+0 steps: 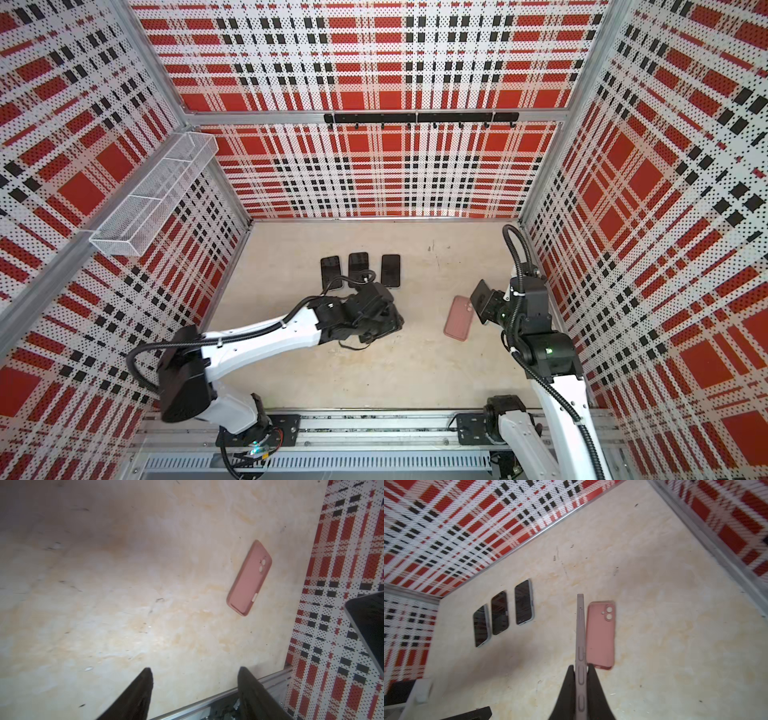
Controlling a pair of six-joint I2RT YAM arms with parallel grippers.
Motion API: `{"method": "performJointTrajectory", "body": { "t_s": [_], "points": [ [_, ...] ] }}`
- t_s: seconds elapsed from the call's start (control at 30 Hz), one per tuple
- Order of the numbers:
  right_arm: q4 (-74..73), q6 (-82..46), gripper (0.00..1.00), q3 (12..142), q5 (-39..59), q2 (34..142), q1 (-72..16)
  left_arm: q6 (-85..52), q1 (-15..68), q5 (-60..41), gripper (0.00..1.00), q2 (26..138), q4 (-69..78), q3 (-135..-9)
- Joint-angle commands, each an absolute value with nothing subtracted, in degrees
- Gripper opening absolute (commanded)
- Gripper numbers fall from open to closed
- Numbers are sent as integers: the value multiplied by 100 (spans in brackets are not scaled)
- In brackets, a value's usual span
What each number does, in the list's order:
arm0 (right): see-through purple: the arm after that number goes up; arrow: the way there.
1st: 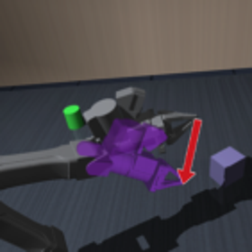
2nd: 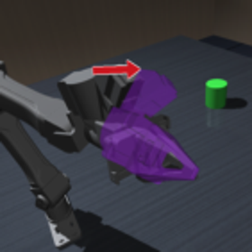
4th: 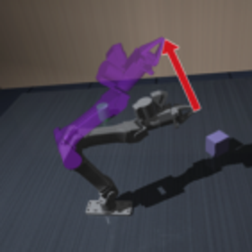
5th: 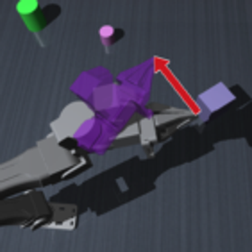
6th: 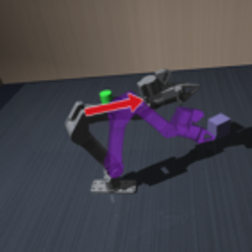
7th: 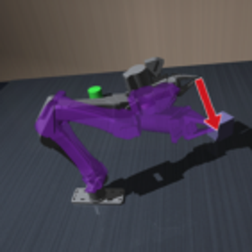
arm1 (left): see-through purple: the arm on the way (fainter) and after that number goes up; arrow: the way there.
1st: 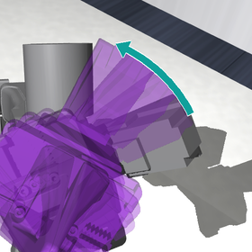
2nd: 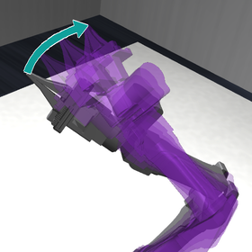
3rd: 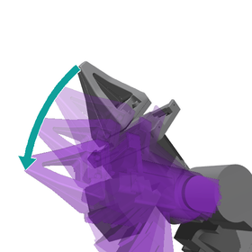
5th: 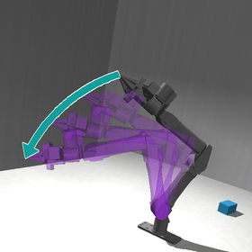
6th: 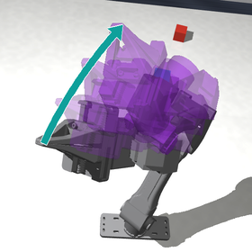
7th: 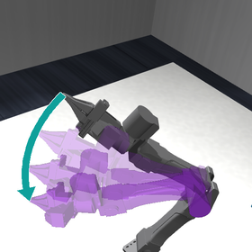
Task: Put the phone into the phone case
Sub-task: 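Move the left gripper over the pink case while right gripper holds phone raised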
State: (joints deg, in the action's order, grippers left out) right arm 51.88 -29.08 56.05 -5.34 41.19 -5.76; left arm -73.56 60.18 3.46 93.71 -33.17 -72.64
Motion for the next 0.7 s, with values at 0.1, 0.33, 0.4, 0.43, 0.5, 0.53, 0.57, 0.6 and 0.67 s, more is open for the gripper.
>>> {"method": "performJointTrajectory", "body": {
  "t_s": [0.1,0.33,0.4,0.43,0.5,0.53,0.57,0.6,0.67],
  "points": [
    [5297,-2593,0,5829,-1822,3929,-563,-8324,6479,334,66,10759,-3121,-8379],
    [5420,-2400,0,5931,-1952,3798,-562,-8931,6732,502,60,11876,-3181,-9427],
    [5406,-2391,0,5902,-1913,3758,-568,-9006,6741,564,59,12135,-3252,-9694],
    [5391,-2382,0,5887,-1892,3753,-558,-9048,6741,589,59,12259,-3369,-9844],
    [5368,-2383,0,5833,-1854,3725,-565,-9061,6741,627,58,12513,-3564,-10175],
    [5349,-2371,0,5804,-1838,3709,-563,-9101,6745,656,57,12634,-3710,-10348],
    [5325,-2382,0,5779,-1822,3693,-568,-9106,6760,687,57,12766,-3814,-10527],
    [5293,-2376,0,5755,-1807,3676,-562,-9116,6765,702,56,12881,-3921,-10701],
    [5232,-2351,0,5730,-1764,3651,-563,-9144,6780,774,55,13145,-4205,-11074]
  ]
}}
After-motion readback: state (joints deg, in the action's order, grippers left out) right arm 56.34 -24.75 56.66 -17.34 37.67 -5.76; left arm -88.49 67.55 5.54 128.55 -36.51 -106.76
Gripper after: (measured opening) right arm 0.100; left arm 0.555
